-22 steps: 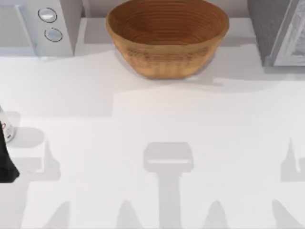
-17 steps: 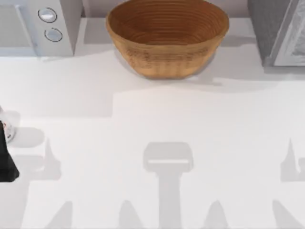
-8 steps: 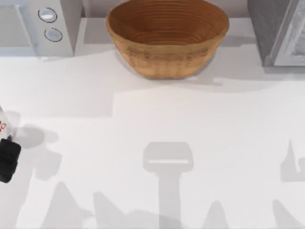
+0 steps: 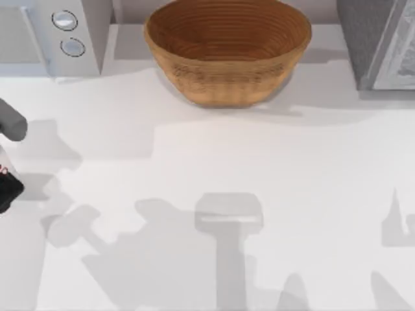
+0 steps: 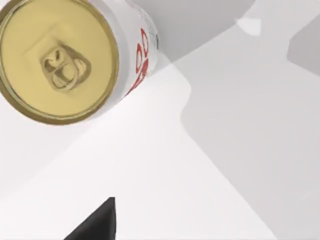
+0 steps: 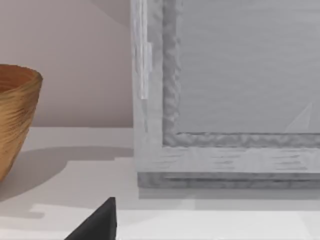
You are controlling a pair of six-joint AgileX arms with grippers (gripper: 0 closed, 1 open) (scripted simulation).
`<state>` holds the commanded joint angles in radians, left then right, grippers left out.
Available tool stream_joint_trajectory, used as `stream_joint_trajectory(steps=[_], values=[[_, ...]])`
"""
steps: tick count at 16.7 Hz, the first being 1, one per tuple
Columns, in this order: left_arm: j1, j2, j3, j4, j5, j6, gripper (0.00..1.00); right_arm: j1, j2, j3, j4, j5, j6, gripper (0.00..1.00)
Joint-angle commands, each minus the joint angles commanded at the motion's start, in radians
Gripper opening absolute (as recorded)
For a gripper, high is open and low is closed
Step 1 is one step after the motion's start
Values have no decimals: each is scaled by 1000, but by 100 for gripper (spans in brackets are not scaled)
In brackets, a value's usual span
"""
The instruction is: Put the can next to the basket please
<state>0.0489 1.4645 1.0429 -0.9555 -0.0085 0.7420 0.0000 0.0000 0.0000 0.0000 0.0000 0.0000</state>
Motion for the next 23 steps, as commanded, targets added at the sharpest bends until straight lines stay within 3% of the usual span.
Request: stream_joint_trajectory(steps=[6,10,17,23], values=[[42,374,403,-215,4,141,100,0,0,0,0,0,0,100],[58,474,536,-256,9,174,100,0,0,0,0,0,0,100],[56,482,526,-237,10,174,100,0,0,0,0,0,0,100],[60,527,389,-52,10,178,100,0,0,0,0,0,0,100]])
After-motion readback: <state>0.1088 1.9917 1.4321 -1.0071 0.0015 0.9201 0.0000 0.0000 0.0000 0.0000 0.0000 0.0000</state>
